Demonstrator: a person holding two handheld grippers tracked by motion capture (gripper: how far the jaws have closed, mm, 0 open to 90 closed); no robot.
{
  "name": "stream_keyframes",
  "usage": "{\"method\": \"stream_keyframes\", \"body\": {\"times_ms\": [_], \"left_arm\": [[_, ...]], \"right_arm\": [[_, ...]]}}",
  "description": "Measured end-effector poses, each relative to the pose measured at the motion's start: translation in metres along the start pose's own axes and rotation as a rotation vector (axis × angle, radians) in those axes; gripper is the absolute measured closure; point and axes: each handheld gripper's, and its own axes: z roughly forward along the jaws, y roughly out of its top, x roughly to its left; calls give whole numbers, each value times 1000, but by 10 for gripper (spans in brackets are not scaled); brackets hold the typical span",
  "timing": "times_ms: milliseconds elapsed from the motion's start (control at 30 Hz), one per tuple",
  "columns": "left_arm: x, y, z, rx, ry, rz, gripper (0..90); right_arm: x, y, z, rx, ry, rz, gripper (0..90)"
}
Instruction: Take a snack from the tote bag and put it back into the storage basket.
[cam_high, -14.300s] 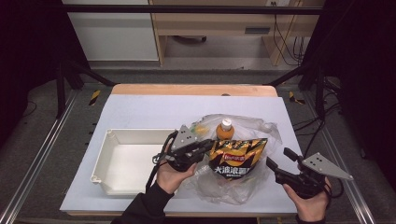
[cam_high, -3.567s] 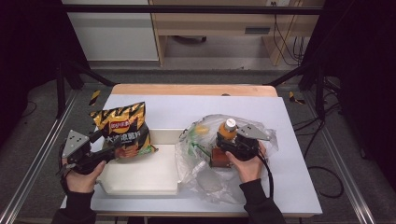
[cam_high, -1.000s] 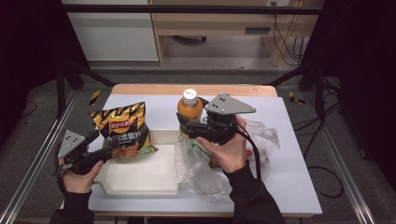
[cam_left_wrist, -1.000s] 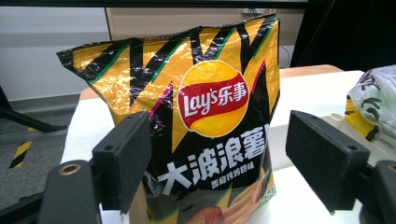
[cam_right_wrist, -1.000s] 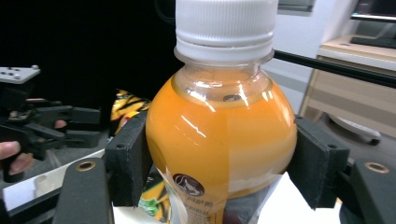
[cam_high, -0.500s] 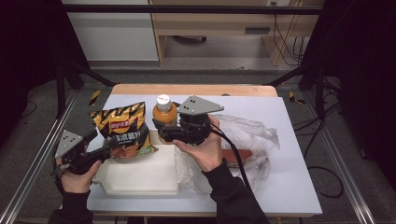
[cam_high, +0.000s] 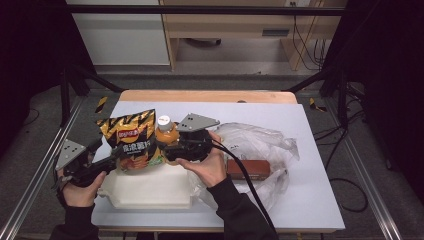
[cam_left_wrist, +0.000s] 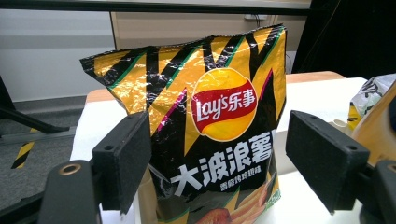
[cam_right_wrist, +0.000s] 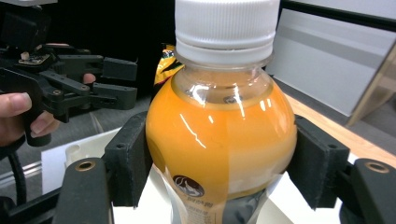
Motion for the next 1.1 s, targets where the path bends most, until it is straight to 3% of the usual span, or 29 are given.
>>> {"method": "stream_keyframes", "body": {"times_ms": [300, 533, 667, 1100], "left_arm": [[-1, 0, 0, 1, -1, 3, 219], [-1, 0, 1, 2, -1, 4, 219], [-1, 0, 1, 3, 0, 4, 219], [-3, -1, 3, 9, -3, 8, 219]], "right_arm": [[-4, -23, 21, 68, 16, 21, 310], [-8, -39, 31, 107, -4, 18, 310], [-10, -49, 34, 101, 7, 52, 310], [-10, -67, 45, 145, 2, 34, 310]]}}
